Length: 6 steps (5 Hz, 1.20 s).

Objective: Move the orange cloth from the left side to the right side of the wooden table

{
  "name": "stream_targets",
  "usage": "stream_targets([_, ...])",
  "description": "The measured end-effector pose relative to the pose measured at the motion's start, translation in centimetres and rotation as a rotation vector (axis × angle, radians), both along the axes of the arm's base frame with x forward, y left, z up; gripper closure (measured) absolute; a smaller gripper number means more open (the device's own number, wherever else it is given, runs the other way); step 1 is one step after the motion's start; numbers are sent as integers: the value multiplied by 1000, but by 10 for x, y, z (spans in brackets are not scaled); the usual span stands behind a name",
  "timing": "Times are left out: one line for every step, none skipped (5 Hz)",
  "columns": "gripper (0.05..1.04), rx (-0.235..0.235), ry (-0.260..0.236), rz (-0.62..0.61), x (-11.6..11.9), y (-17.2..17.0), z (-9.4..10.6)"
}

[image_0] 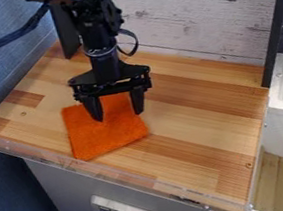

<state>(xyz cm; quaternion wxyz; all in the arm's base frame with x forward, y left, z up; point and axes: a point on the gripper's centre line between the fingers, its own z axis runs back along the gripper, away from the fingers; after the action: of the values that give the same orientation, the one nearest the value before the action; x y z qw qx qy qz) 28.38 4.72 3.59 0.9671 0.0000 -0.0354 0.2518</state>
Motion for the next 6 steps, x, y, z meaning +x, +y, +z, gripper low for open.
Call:
stream_targets([131,13,12,49,-1,3,1])
stream_targets([410,30,24,80,5,6,2])
stream_targets([710,40,62,95,6,6,-2])
stream_targets([924,41,82,94,8,7,-3])
stream_targets([1016,37,96,90,6,10,-5])
stream_targets([1023,24,112,82,4,13,-11])
